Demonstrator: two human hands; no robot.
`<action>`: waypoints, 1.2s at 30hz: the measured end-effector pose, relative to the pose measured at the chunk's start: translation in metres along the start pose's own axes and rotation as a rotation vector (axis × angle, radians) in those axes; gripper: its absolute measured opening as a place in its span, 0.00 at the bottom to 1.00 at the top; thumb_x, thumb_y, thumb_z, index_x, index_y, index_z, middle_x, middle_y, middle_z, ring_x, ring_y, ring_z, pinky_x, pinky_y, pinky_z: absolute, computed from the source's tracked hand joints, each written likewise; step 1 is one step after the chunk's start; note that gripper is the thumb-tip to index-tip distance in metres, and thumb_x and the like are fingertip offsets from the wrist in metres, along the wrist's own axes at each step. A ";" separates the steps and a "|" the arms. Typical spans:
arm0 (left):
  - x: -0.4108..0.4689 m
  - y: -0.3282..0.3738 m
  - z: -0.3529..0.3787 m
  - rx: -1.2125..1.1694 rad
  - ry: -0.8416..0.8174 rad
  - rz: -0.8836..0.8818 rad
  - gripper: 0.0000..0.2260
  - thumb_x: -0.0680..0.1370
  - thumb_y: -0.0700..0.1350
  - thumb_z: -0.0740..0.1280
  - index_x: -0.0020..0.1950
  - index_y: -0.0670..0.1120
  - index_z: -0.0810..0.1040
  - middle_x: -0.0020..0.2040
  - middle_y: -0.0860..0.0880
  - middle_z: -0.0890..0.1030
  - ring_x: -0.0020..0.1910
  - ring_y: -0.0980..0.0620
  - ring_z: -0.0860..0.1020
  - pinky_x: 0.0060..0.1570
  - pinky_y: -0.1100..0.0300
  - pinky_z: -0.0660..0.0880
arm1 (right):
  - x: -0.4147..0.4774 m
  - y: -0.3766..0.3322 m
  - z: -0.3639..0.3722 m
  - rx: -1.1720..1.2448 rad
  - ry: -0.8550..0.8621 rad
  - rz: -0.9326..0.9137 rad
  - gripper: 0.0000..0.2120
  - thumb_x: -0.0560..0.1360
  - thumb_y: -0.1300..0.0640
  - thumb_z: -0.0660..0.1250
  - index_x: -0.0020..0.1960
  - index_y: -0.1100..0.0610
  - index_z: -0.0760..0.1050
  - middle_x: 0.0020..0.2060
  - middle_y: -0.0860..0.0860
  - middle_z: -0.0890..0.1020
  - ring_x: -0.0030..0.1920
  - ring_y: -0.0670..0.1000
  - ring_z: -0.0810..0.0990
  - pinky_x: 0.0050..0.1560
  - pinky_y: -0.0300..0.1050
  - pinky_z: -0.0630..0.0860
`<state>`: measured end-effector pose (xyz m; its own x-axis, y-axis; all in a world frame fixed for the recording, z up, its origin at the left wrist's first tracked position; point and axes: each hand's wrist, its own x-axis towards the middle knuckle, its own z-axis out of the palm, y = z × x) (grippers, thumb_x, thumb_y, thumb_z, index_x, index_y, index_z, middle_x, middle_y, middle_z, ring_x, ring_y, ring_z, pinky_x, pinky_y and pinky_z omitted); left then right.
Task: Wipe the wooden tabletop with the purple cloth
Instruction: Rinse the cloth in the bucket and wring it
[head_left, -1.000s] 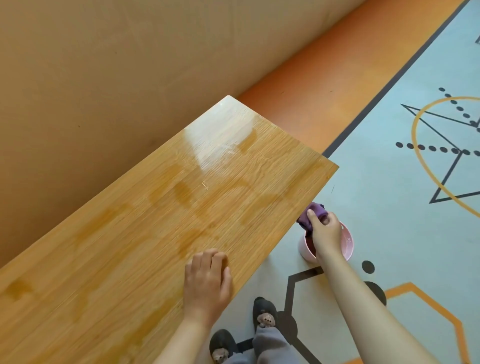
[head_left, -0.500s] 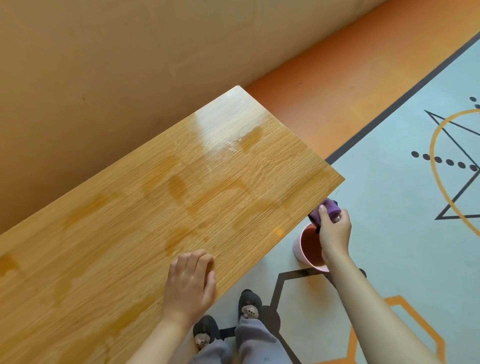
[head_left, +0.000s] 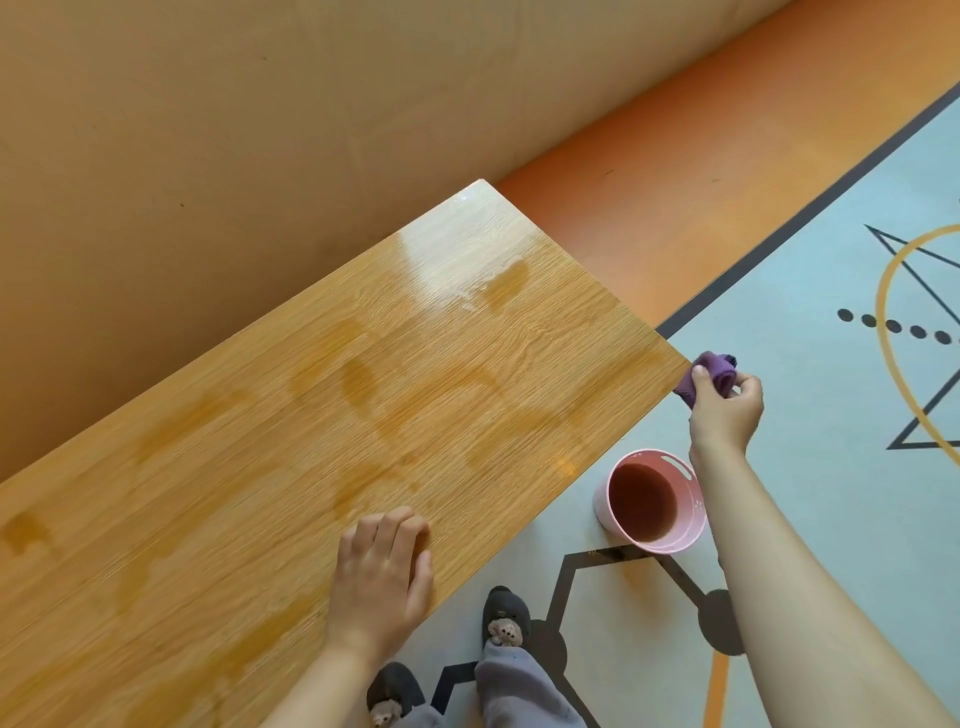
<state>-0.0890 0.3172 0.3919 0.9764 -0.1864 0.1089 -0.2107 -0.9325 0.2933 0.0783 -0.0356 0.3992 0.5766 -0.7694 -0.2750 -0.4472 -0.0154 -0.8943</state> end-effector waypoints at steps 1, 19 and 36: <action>-0.001 0.000 0.000 -0.001 -0.001 0.000 0.12 0.74 0.51 0.58 0.55 0.50 0.70 0.55 0.54 0.71 0.53 0.51 0.69 0.53 0.56 0.62 | -0.001 0.002 -0.001 -0.006 -0.007 -0.002 0.11 0.73 0.51 0.68 0.48 0.53 0.68 0.42 0.51 0.78 0.42 0.51 0.77 0.48 0.51 0.77; 0.000 0.000 0.000 -0.033 -0.021 -0.011 0.10 0.74 0.52 0.57 0.54 0.53 0.70 0.53 0.55 0.74 0.53 0.52 0.69 0.54 0.54 0.72 | -0.203 0.063 -0.003 0.073 -0.218 0.012 0.09 0.73 0.57 0.70 0.44 0.60 0.70 0.36 0.53 0.75 0.36 0.51 0.73 0.35 0.45 0.70; -0.002 -0.004 0.006 -0.087 0.069 0.031 0.08 0.74 0.47 0.64 0.52 0.49 0.73 0.51 0.52 0.75 0.52 0.48 0.72 0.53 0.53 0.69 | -0.315 0.097 0.002 0.125 -0.240 -0.094 0.07 0.74 0.57 0.70 0.41 0.55 0.72 0.33 0.49 0.74 0.33 0.42 0.73 0.34 0.36 0.70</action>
<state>-0.0896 0.3200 0.3850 0.9644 -0.1902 0.1838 -0.2471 -0.8956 0.3699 -0.1454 0.2069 0.3981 0.7637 -0.5948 -0.2510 -0.3046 0.0109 -0.9524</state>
